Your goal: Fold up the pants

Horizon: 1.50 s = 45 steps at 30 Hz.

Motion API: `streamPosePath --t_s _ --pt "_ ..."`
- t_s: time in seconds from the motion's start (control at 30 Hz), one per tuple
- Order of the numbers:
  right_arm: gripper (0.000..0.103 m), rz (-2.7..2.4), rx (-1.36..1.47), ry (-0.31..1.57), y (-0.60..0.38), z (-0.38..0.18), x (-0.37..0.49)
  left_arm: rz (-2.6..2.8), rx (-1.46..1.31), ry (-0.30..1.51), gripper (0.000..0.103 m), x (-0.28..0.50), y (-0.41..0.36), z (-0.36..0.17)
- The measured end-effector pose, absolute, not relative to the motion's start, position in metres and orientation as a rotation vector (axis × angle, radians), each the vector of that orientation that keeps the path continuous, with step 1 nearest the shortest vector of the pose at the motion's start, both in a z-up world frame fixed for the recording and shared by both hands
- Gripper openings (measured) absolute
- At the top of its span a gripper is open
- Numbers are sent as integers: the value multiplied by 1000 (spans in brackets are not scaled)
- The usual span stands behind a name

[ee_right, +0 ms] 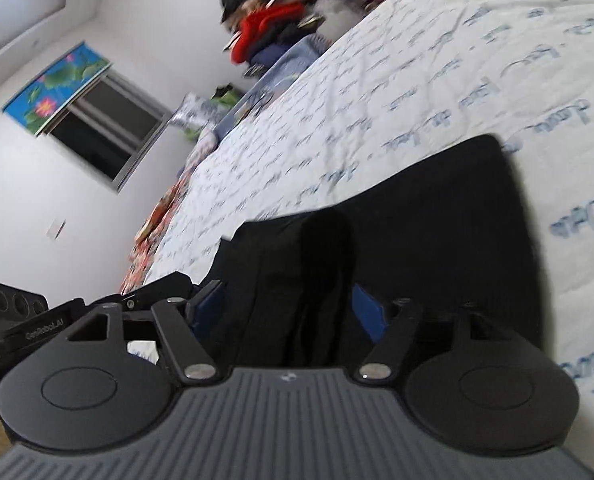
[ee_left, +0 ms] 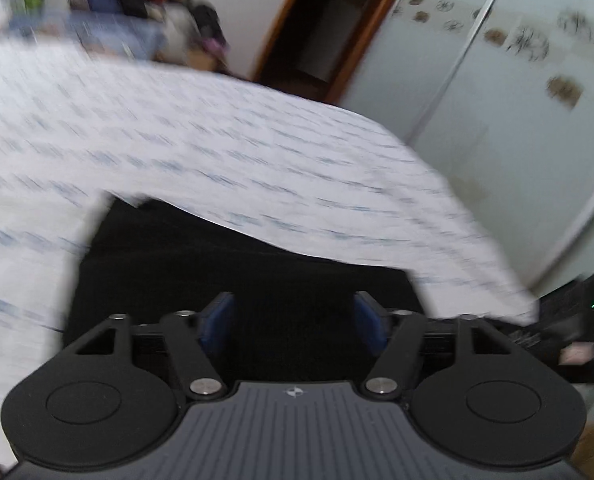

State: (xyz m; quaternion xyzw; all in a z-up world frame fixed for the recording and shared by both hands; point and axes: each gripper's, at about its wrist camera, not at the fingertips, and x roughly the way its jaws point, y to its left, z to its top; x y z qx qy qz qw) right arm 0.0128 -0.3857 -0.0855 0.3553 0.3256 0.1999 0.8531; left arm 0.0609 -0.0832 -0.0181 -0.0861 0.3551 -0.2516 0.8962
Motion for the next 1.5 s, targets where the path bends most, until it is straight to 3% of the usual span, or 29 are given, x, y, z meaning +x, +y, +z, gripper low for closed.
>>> streamPosePath --t_s 0.17,0.23,0.33,0.4,0.43,0.5,0.67,0.73,0.93,1.0,1.03,1.07,1.1,1.4,1.5 --pt "67 437 660 746 -365 -85 25 -506 -123 716 67 52 -73 -19" --pt "52 405 616 757 -357 -87 25 -492 -122 720 67 53 -73 -22" --pt "20 390 547 758 -348 -84 24 -475 -93 718 67 52 -75 -26" --pt "16 384 501 732 -345 -80 21 -472 -64 709 67 52 -81 -27" --pt "6 378 491 718 -345 -79 19 -466 -50 708 67 51 -83 -28" --pt "3 356 481 682 -350 -74 17 -455 -40 715 67 51 -84 -30" --pt "7 324 516 677 -366 -73 13 -452 -46 726 68 52 -82 -33" --pt "28 327 561 738 -373 -84 19 -473 -47 729 68 51 -83 -33" --pt "56 404 628 779 -366 -92 28 -561 11 728 74 41 -100 -36" --pt "53 401 546 784 -353 -89 31 -605 49 715 83 35 -104 -36" --pt "46 393 496 784 -346 -86 31 -629 72 712 83 31 -106 -36" --pt "20 393 451 784 -339 -84 32 -652 99 710 83 27 -109 -37" --pt "15 404 430 789 -335 -82 32 -673 132 708 83 23 -111 -39" --pt "12 430 558 768 -347 -66 35 -753 297 586 83 -1 -123 -46" --pt "12 419 581 768 -347 -67 36 -775 310 586 78 -2 -126 -46"
